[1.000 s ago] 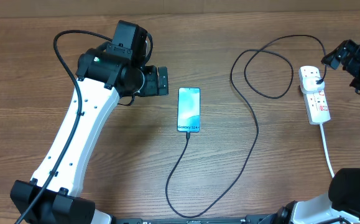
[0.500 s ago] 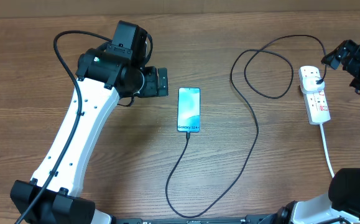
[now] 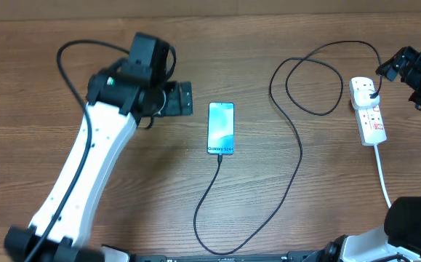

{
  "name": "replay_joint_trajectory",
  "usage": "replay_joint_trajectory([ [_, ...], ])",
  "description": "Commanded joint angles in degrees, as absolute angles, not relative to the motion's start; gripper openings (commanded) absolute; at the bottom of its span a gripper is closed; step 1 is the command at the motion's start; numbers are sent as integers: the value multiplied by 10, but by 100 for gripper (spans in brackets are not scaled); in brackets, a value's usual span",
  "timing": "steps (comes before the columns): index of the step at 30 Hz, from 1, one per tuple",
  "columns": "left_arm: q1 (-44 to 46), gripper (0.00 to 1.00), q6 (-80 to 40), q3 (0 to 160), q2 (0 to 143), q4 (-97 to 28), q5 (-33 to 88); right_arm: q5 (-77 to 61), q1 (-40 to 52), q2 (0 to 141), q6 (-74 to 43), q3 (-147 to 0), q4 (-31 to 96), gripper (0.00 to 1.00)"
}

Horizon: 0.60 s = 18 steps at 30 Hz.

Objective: Plug charger to phone and switch on socket

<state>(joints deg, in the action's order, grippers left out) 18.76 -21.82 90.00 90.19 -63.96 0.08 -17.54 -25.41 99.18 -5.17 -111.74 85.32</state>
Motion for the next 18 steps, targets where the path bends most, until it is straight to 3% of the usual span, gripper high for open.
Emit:
replay_joint_trajectory([
  [1, 188, 100, -205, 813, 805, -603, -41, -171, -253, 991, -51, -1124, 852, 100],
  [10, 184, 99, -205, 571, 595, -481, -99, -172, -253, 991, -51, -1124, 852, 100],
  [18, 140, 100, -206, 356, 375, -249, -89, -172, -253, 991, -51, -1124, 852, 100],
])
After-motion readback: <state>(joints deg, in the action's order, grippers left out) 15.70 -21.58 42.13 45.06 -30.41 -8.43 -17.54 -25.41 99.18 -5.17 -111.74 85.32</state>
